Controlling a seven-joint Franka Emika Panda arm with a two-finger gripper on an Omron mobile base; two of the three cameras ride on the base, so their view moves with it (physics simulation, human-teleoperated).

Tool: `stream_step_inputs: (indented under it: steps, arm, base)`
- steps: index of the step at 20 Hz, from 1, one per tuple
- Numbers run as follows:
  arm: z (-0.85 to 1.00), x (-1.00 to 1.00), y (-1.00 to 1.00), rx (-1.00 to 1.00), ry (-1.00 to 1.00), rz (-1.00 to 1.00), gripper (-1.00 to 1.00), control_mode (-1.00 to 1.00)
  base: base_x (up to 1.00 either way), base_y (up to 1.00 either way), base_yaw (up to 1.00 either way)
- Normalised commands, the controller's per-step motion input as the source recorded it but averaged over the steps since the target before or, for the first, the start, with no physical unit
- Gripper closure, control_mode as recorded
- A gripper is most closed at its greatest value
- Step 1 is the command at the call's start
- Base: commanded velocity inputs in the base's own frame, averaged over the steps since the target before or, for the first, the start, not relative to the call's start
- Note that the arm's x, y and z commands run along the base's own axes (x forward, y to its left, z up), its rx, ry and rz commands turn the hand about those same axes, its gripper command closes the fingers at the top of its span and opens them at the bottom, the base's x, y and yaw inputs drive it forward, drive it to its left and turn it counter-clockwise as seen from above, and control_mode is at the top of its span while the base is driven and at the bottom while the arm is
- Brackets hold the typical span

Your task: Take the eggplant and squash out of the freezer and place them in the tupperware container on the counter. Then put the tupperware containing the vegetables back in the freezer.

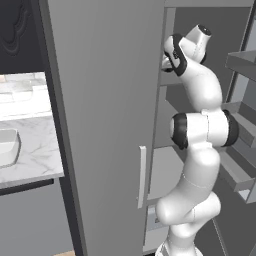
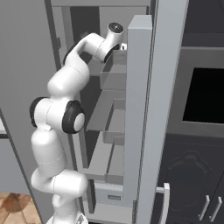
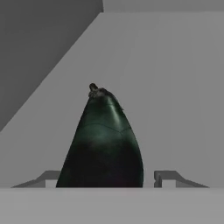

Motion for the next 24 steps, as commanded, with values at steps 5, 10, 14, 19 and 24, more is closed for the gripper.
stream_step_inputs:
  steps: [5,10,14,19,24]
  arm:
    - [-0.02,0.00,0.00,0.00,0.00,0.00,1.00,-1.00]
    - [-0.02,-0.17,0.07,0.00,-0.10,0.00,1.00,-1.00]
    - [0.00,-0.48,0.07,0.00,-0.18,-0.07,1.00,-1.00]
    - [0.00,-0.40,0.02,0.00,-0.06,-0.10,1.00,-1.00]
    - [0.00,-0.30,0.21,-0.01,0.00,-0.08,1.00,-1.00]
  base:
    - [0.00,0.00,0.00]
    - [0.00,0.00,0.00]
    - [0.00,0.00,0.00]
    - [0.00,0.00,0.00]
    - [0.00,0.00,0.00]
